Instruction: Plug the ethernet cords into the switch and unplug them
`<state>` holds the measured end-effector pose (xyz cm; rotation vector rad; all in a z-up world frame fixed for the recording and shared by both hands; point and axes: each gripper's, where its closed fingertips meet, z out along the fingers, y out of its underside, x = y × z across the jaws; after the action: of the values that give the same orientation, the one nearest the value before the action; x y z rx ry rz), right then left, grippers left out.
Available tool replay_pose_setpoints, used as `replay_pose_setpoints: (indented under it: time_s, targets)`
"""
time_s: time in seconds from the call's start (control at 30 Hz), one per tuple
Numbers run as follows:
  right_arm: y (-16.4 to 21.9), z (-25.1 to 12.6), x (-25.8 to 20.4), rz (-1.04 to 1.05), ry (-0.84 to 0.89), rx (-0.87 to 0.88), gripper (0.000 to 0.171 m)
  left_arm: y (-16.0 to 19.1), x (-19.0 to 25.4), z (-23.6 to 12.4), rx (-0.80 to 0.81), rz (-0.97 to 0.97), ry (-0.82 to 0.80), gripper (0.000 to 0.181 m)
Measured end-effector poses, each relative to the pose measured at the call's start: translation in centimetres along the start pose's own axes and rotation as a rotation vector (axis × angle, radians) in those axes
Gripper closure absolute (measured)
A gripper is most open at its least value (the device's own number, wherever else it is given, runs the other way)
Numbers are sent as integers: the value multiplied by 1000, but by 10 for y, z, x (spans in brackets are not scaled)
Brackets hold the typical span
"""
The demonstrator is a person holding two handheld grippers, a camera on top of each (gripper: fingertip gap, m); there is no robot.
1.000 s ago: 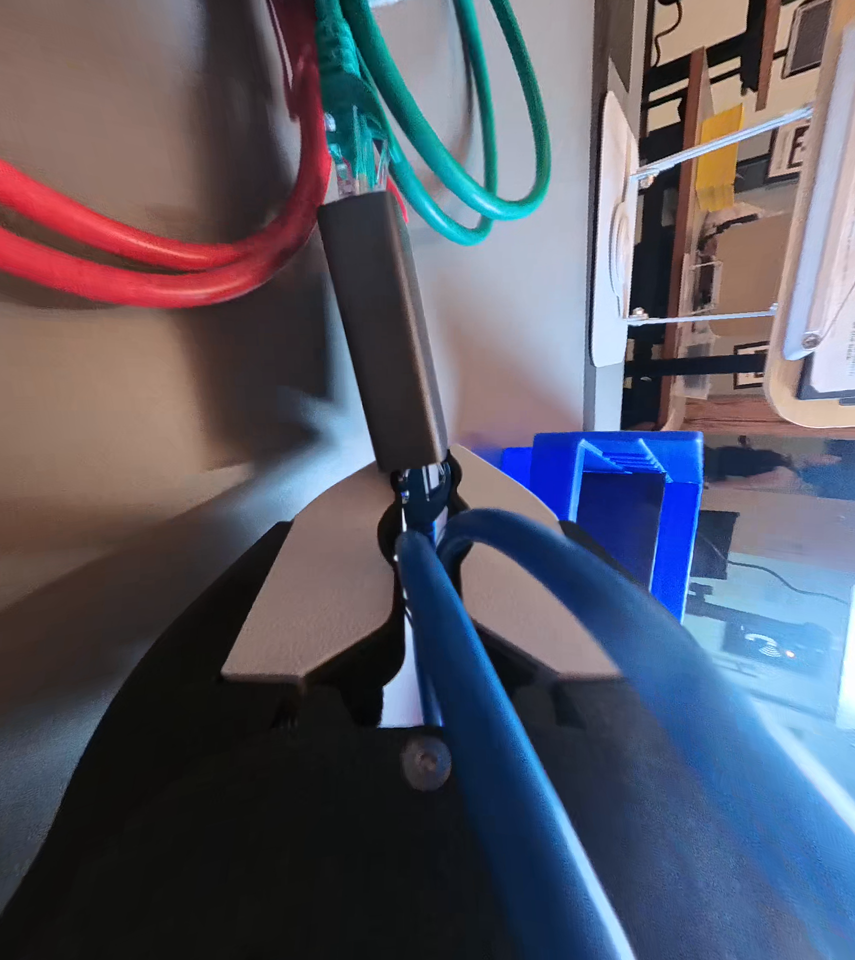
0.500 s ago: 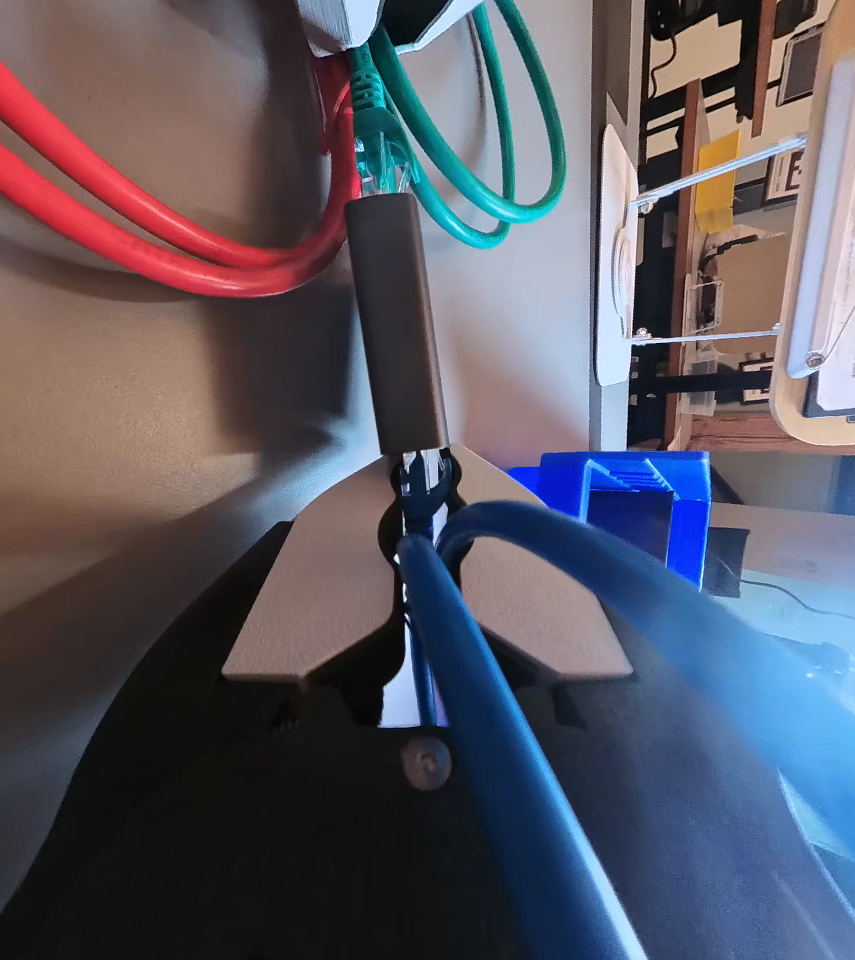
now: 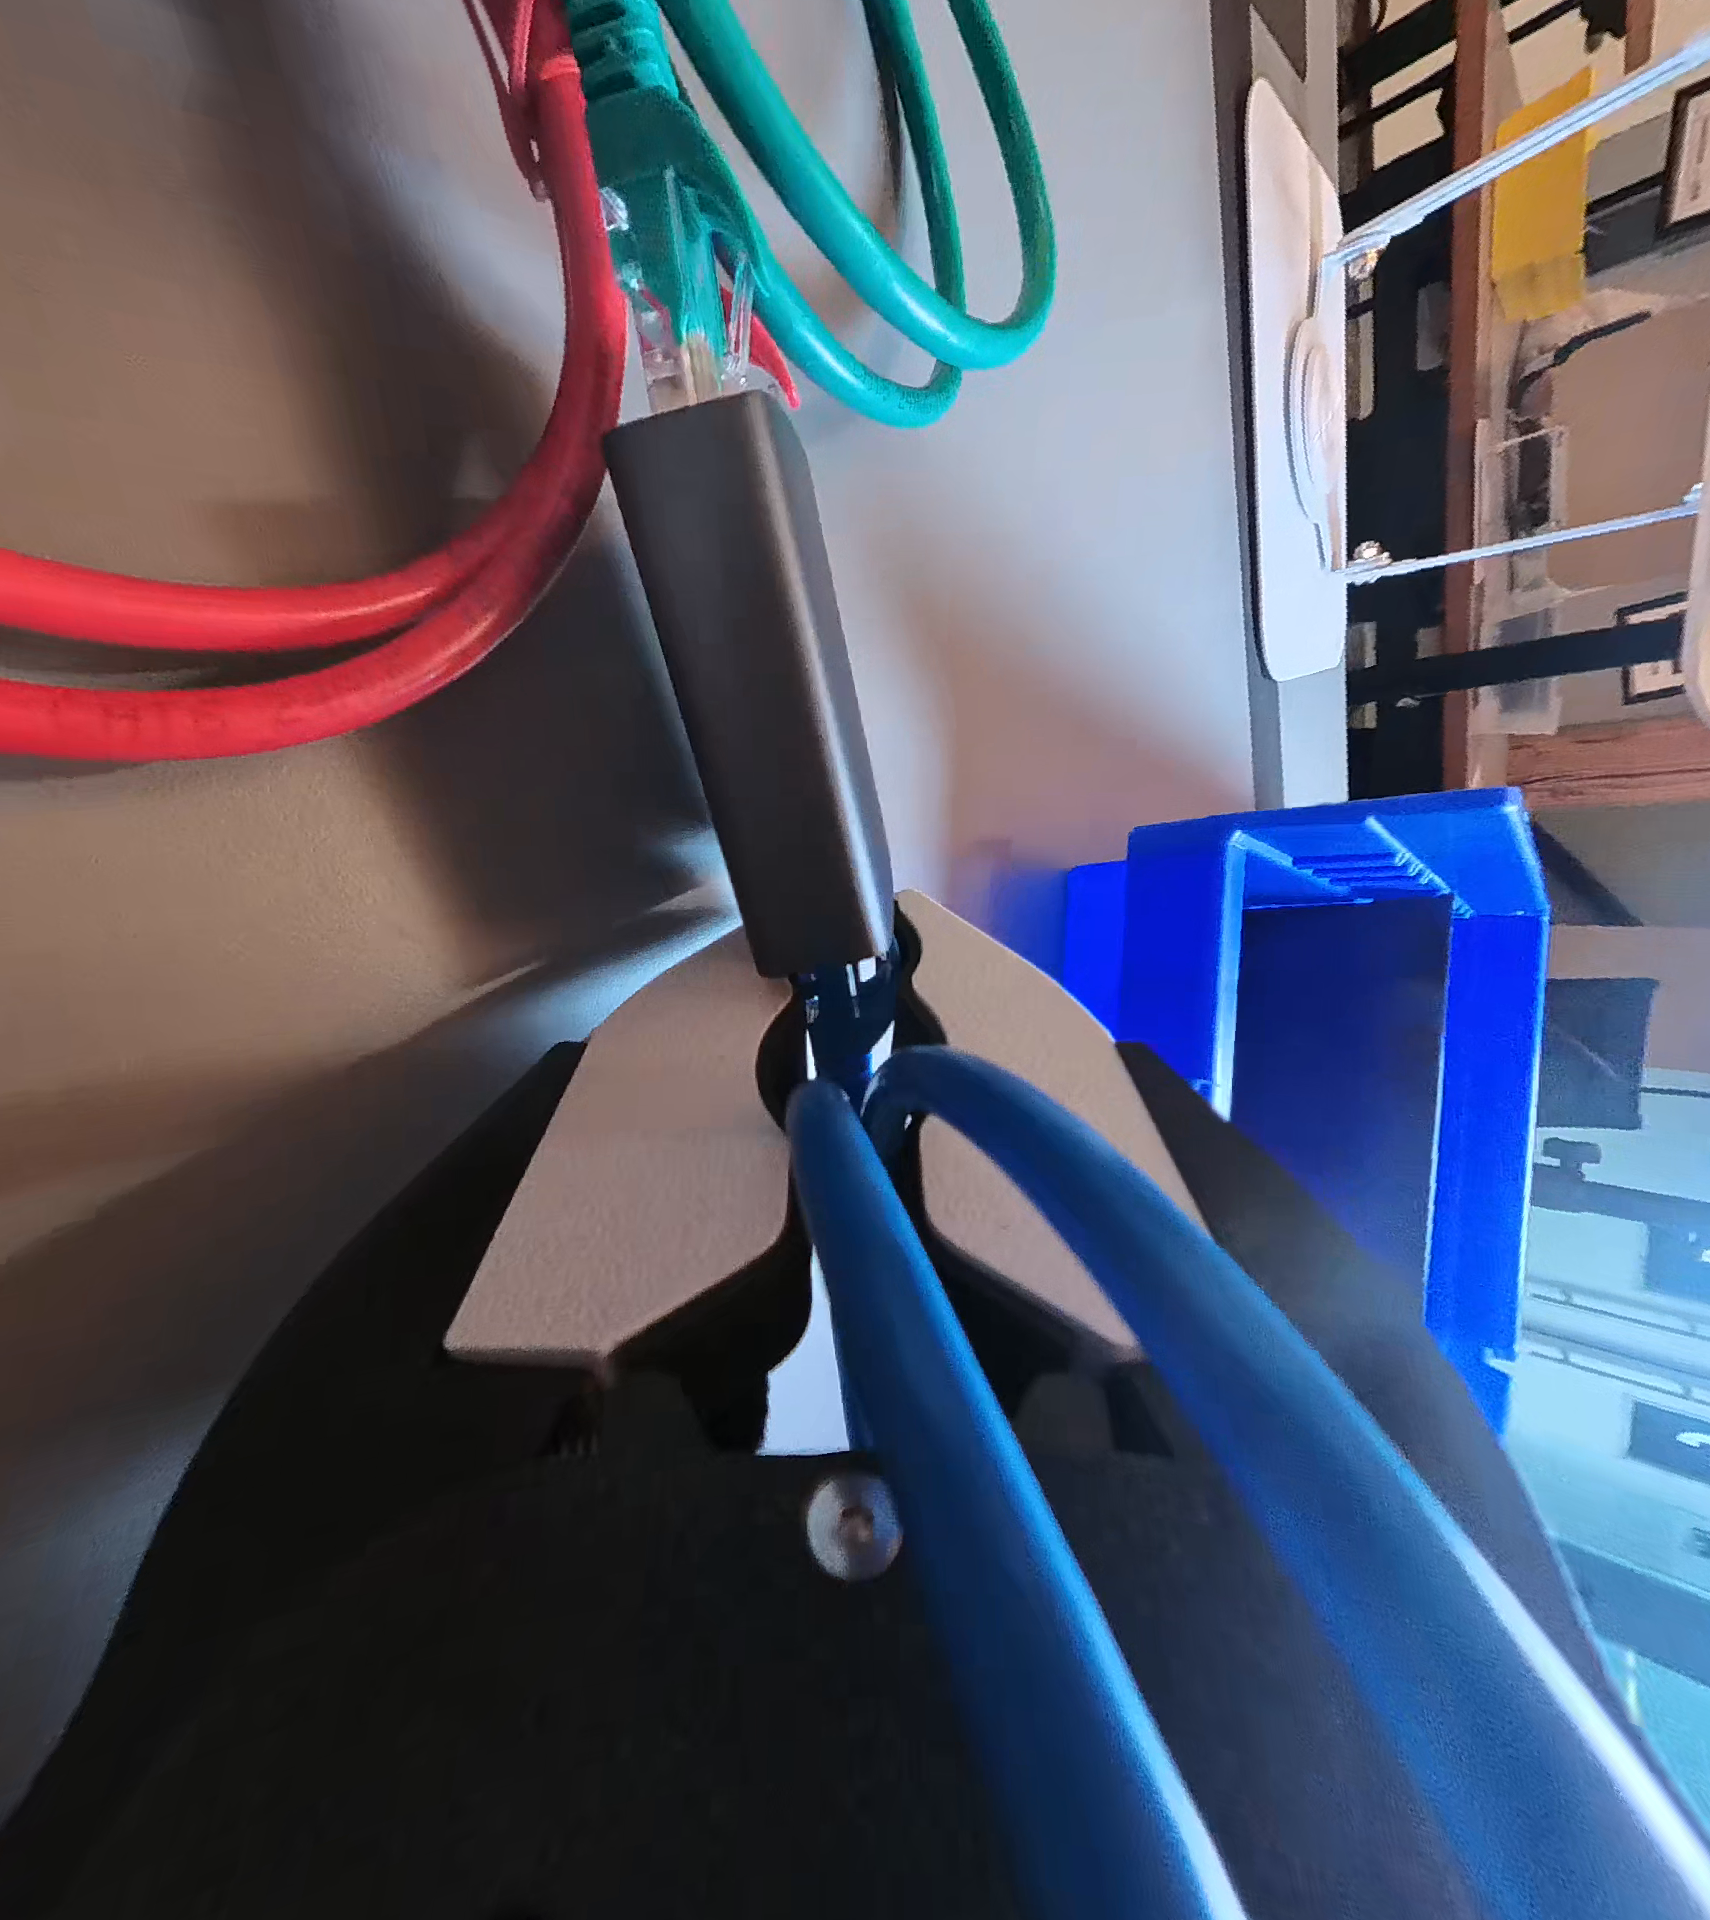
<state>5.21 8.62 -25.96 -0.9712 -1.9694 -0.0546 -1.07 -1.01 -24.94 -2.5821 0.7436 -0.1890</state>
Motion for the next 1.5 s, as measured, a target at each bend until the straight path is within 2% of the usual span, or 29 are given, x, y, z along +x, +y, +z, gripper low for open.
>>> replay_pose_setpoints:
  time_s: [0.03,0.23,0.37,0.43,0.6,0.7,0.83,0.9,0.97,1.03,1.1,1.23,1.3,1.4,1.5]
  targets:
    - [0,1,0,15,-2,-8,160,0,-2,-1,2,-3,-20,171]
    - [-2,0,2,103,2,-48,160,-1,-14,-6,-50,23,-183,170]
    - [-7,-3,8,58,74,-73,161,-6,-28,-7,-140,66,-305,171]
    - [-3,-3,8,45,79,-78,161,-8,-24,-4,-148,114,-269,171]
    - [-7,-8,14,-143,126,43,161,-8,-3,-6,-108,208,-123,171]
    - [-14,-12,16,-205,153,105,162,-11,5,-12,-41,189,-53,172]
    - [-20,-10,13,-246,163,99,162,-2,8,-8,-78,234,-79,171]
    - [-19,-9,16,-209,159,79,161,-5,3,-10,0,226,-100,170]
    - [-20,-13,23,-159,161,86,161,-15,2,-21,169,212,-91,163]
    - [-21,-17,27,-106,150,113,161,-25,-2,-45,362,153,-75,156]
    - [-18,-20,32,-97,160,118,161,-28,-17,-74,513,104,-126,147]
    - [-10,-25,43,-42,166,119,161,-20,-41,-123,786,1,-203,147]
    - [-6,-32,54,-13,186,115,160,-9,-49,-128,850,-60,-196,147]
    - [7,-48,78,34,232,87,160,10,-51,-115,834,-81,-188,147]
    - [31,-68,114,77,306,-13,160,17,-28,-103,828,-77,-86,147]
